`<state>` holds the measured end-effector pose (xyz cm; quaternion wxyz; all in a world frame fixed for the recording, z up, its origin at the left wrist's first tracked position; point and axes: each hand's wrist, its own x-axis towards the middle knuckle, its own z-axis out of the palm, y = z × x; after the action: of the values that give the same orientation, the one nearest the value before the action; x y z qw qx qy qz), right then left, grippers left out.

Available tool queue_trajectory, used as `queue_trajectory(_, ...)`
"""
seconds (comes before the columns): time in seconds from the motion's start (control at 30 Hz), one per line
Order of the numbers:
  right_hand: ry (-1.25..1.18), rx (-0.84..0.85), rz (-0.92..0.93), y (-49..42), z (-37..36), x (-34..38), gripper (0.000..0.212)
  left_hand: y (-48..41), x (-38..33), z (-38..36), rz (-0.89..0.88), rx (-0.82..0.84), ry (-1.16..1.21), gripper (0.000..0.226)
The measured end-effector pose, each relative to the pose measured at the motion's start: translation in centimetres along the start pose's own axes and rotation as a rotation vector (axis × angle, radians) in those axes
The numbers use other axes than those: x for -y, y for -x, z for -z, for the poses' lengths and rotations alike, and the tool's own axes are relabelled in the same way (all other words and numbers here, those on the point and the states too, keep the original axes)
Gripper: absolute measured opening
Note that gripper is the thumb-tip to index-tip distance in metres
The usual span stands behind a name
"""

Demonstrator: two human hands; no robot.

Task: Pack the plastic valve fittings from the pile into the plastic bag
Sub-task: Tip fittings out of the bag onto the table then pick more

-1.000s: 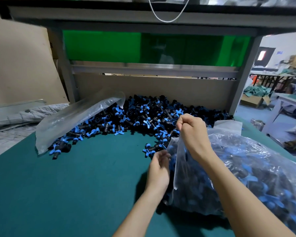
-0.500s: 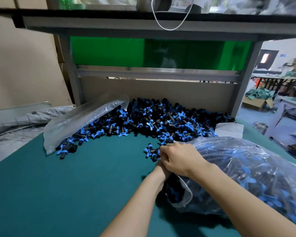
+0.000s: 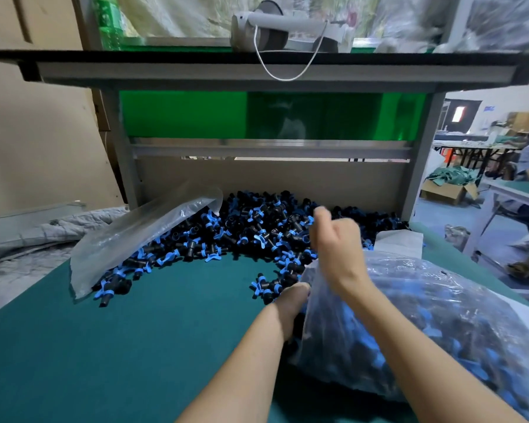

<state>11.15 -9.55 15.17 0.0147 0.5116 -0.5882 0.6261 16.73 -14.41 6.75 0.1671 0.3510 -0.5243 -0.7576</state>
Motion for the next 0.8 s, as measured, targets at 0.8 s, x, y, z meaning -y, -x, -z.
queue_trajectory(0.8, -0.893, -0.604, -0.167, -15.2, 14.7, 10.4, 0.037, 9.4, -24.6, -0.7, -0.266, -0.207, -0.426, 0.030)
